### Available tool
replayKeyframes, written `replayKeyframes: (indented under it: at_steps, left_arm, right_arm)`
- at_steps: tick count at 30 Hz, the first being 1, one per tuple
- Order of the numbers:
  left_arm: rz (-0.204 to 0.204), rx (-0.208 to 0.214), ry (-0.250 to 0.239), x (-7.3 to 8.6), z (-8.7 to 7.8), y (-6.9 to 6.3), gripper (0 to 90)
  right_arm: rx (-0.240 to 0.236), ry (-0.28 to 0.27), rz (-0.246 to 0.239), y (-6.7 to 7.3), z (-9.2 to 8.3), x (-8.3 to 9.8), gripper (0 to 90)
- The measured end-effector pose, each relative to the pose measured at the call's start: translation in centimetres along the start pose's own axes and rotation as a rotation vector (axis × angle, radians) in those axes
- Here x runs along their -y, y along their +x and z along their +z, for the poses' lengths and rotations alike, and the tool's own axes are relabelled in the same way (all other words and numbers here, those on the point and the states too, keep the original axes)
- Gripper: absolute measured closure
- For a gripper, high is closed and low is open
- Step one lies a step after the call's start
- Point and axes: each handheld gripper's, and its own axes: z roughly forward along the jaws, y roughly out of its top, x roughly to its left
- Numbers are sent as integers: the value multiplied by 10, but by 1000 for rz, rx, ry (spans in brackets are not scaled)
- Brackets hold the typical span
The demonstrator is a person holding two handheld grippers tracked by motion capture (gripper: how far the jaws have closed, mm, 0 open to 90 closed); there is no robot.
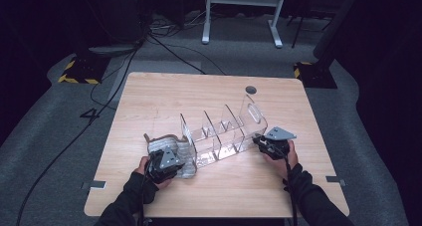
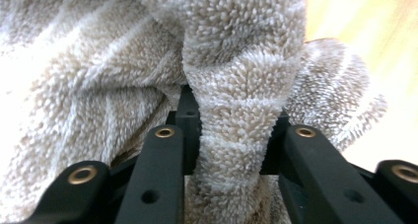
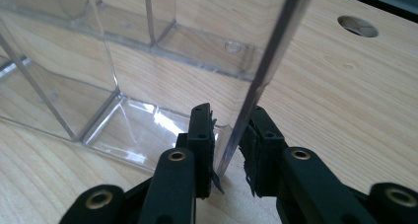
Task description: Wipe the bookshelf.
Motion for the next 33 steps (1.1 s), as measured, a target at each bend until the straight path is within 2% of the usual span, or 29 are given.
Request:
replayKeyframes:
  at_steps: [2,4,7,10,11,15,20,22,23,25,28,33]
  left_arm:
    - [22,13,-22,-3,-7,-6,735]
    - [44,7,-62,-5,-19,-16,743]
    - [75,39,-140,-15,-35,-35,748]
    - [127,66,-170,-27,-40,-48,749]
    - [133,69,-180,-30,-39,-51,749]
    - [144,52,-192,-38,-35,-54,744]
    - [128,24,-199,-48,-32,-52,740]
    - [119,3,-212,-51,-30,-49,739]
    - [107,6,-218,-52,-29,-48,739]
    - [119,-8,-219,-57,-27,-46,739]
    - [133,-5,-220,-66,-20,-47,739]
    - [158,12,-233,-82,-7,-53,739]
  right_arm:
    - [-18,-2,27,-1,-2,2,770]
    - [-13,4,28,0,-3,3,764]
    - [37,0,11,5,-4,-1,808]
    - [35,-5,26,5,-5,-2,815]
    - [39,-4,28,5,-5,-2,816]
    - [24,0,36,6,-6,-3,813]
    - [34,19,12,14,-10,-4,794]
    - [34,25,-15,20,-14,-3,771]
    - [24,25,-22,24,-16,-3,758]
    - [1,23,-31,28,-20,-1,741]
    - [-16,28,-39,36,-24,-1,724]
    - [-36,23,-44,38,-24,-1,713]
